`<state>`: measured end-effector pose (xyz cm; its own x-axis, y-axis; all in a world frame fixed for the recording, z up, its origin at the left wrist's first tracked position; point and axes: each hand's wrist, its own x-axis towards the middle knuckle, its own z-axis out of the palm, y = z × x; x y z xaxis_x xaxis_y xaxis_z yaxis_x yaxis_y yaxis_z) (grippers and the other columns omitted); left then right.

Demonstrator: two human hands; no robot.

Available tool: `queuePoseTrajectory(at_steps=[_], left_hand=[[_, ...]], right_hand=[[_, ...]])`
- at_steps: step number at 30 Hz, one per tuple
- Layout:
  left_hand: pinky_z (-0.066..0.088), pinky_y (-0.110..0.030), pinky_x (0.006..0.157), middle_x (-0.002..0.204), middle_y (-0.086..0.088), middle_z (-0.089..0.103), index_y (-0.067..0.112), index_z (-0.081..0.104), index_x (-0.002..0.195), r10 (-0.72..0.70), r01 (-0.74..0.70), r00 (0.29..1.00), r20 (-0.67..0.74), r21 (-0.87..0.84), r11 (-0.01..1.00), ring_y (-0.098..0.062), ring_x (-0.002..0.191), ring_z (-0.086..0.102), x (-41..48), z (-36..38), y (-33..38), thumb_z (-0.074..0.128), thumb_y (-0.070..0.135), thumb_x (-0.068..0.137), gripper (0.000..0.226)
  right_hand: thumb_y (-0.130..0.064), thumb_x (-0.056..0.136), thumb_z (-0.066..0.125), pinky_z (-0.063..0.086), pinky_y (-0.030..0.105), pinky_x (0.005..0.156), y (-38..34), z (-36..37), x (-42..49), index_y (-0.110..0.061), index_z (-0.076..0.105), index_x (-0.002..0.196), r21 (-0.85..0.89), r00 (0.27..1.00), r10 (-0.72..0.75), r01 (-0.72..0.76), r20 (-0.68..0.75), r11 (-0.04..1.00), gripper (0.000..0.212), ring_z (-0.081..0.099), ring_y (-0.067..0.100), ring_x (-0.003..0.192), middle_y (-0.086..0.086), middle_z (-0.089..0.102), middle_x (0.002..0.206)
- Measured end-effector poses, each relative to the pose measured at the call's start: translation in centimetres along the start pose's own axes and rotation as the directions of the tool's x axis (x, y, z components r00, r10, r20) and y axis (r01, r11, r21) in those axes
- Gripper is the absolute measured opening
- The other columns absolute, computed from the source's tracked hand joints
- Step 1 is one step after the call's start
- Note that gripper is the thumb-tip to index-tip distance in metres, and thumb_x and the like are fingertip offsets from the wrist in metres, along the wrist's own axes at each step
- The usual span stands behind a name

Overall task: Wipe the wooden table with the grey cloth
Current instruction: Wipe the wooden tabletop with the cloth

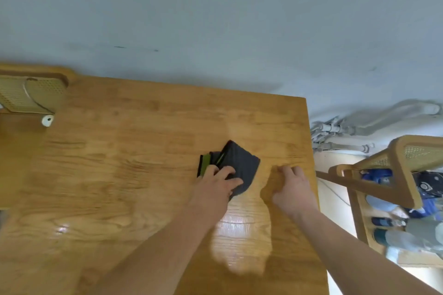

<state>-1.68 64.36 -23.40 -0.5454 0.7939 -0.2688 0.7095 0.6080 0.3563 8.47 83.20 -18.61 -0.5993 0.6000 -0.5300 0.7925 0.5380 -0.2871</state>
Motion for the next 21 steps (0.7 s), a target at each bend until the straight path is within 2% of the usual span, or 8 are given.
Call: queuePoseTrajectory(at_steps=[2, 6, 8, 12, 14, 16, 18, 21], left_hand=[[0.049, -0.037, 0.077, 0.147, 0.01, 0.036, 0.039, 0.048, 0.139, 0.006, -0.007, 0.998, -0.057, -0.01, 1.0, -0.029, 0.12, 0.036, 2.8, -0.3, 0.3, 0.055, 0.023, 0.099, 0.044], [0.048, -0.032, 0.068, 0.135, 0.007, 0.057, 0.036, 0.067, 0.126, 0.538, -0.538, 0.843, -0.007, -0.018, 0.842, -0.028, 0.104, 0.048, 7.4, -1.5, -3.1, 0.058, 0.028, 0.095, 0.034], [0.05, -0.037, 0.077, 0.142, 0.009, 0.053, 0.039, 0.063, 0.132, 0.601, -0.603, 0.795, 0.082, 0.005, 0.798, -0.027, 0.11, 0.046, 11.5, -3.7, -5.7, 0.051, 0.035, 0.099, 0.036], [0.043, -0.044, 0.099, 0.156, 0.016, 0.036, 0.047, 0.046, 0.144, 0.231, -0.227, 0.973, -0.03, 0.096, 0.969, -0.025, 0.13, 0.034, 19.1, -6.8, -7.3, 0.043, 0.034, 0.105, 0.04], [0.041, -0.044, 0.099, 0.155, 0.016, 0.037, 0.044, 0.05, 0.142, -0.007, 0.004, 0.987, -0.158, -0.02, 1.0, -0.025, 0.129, 0.033, 20.8, -7.1, -6.8, 0.047, 0.029, 0.103, 0.042], [0.039, -0.043, 0.095, 0.154, 0.015, 0.041, 0.04, 0.056, 0.138, -0.077, 0.055, 0.974, -0.213, -0.103, 0.993, -0.027, 0.128, 0.034, 20.7, -6.5, -5.3, 0.052, 0.02, 0.099, 0.044], [0.039, -0.043, 0.092, 0.152, 0.017, 0.043, 0.042, 0.057, 0.135, 0.134, -0.145, 0.971, -0.196, -0.045, 0.988, -0.029, 0.127, 0.037, 19.7, -5.2, -3.9, 0.054, 0.018, 0.097, 0.045], [0.04, -0.041, 0.092, 0.152, 0.023, 0.044, 0.047, 0.057, 0.134, 0.558, -0.557, 0.83, -0.012, 0.05, 0.829, -0.023, 0.129, 0.036, 19.3, -5.4, -6.0, 0.053, 0.025, 0.1, 0.04]], right_hand=[[-0.019, 0.081, 0.066, 0.051, 0.042, 0.099, -1.1, -0.5, 1.6, -0.02, 0.043, 0.149, 0.024, 1.0, 0.013, -0.013, -0.017, 1.0, 0.072, 0.041, 0.027, 0.133, 0.003, 0.04, 0.139], [-0.024, 0.083, 0.067, 0.049, 0.038, 0.096, -2.7, -0.7, 4.6, -0.023, 0.049, 0.143, 0.062, 0.996, 0.003, 0.002, -0.091, 0.998, 0.063, 0.044, 0.025, 0.128, 0.0, 0.043, 0.131], [-0.021, 0.085, 0.065, 0.047, 0.036, 0.095, -3.3, -0.7, 5.9, -0.023, 0.048, 0.145, 0.08, 0.99, 0.002, 0.01, -0.139, 0.997, 0.062, 0.043, 0.024, 0.128, 0.0, 0.044, 0.131], [-0.024, 0.092, 0.063, 0.048, 0.041, 0.101, -4.9, -1.1, 7.9, -0.024, 0.039, 0.153, 0.129, 0.981, 0.023, 0.002, -0.194, 0.992, 0.065, 0.041, 0.023, 0.134, -0.001, 0.041, 0.141], [-0.026, 0.095, 0.061, 0.049, 0.042, 0.102, -5.7, -1.3, 8.6, -0.025, 0.039, 0.153, 0.147, 0.975, 0.022, 0.012, -0.223, 0.989, 0.062, 0.042, 0.022, 0.134, -0.001, 0.042, 0.142], [-0.027, 0.096, 0.059, 0.05, 0.04, 0.1, -6.3, -1.5, 9.3, -0.025, 0.044, 0.15, 0.158, 0.971, 0.009, 0.03, -0.241, 0.987, 0.056, 0.046, 0.022, 0.13, -0.002, 0.045, 0.14], [-0.026, 0.097, 0.06, 0.05, 0.038, 0.099, -6.7, -1.7, 9.7, -0.024, 0.048, 0.146, 0.169, 0.97, -0.002, 0.044, -0.242, 0.985, 0.051, 0.049, 0.021, 0.126, -0.002, 0.048, 0.136], [-0.027, 0.097, 0.061, 0.049, 0.037, 0.101, -7.1, -1.7, 10.0, -0.022, 0.051, 0.144, 0.152, 0.969, -0.039, 0.078, -0.245, 0.985, 0.049, 0.05, 0.02, 0.126, -0.002, 0.05, 0.136]])
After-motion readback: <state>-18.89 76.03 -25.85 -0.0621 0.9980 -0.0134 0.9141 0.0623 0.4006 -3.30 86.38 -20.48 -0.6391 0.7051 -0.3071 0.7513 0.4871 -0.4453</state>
